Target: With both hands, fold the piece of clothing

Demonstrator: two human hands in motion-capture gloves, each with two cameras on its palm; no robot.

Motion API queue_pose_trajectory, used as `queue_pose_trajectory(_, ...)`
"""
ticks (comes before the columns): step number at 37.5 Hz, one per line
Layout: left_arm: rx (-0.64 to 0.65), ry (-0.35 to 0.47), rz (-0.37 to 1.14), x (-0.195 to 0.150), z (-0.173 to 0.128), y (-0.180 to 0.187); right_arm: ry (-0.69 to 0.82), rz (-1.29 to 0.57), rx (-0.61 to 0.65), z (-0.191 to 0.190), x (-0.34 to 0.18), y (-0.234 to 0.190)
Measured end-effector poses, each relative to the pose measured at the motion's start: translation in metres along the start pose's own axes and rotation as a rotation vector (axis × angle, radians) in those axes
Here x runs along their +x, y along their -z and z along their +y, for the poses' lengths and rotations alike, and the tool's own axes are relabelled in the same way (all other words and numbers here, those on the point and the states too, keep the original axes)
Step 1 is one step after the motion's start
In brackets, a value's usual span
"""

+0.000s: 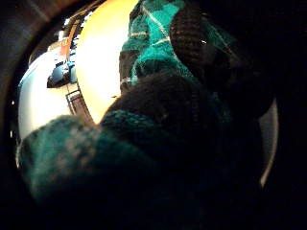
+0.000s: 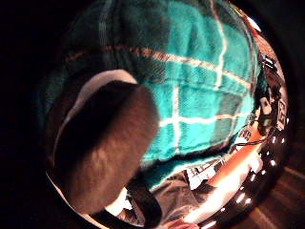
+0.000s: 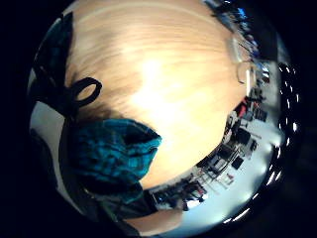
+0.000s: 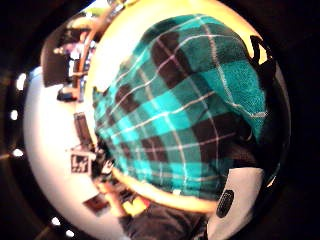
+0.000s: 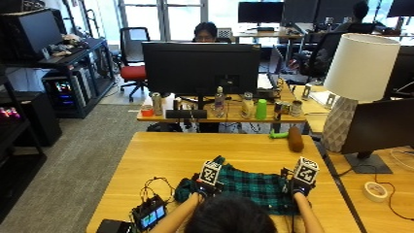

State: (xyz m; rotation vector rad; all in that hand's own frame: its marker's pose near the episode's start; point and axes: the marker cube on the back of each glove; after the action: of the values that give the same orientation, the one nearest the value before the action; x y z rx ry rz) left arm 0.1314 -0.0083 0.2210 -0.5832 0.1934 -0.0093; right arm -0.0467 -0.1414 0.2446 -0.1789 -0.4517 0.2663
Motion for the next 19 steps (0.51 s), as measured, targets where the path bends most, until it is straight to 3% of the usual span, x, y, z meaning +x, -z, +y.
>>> queue_pose_trajectory(5, -0.048, -0.033, 0.029, -0.002, 0.002, 0.004, 0.017, -0.063, -0.061, -0.043, 0.011, 0.008)
queue_pose_trajectory(10, -0.027, -0.083, 0.161, -0.009, 0.001, 0.01, 0.076, -0.049, -0.018, -0.021, -0.012, 0.057)
queue_pose_trajectory(15, 0.025, -0.073, 0.274, -0.025, 0.01, 0.026, 0.101, 0.016, 0.028, 0.0, -0.05, 0.097)
queue_pose_trajectory(19, 0.081, -0.059, 0.276, -0.04, 0.023, 0.046, 0.137, 0.091, 0.056, 0.014, -0.087, 0.117)
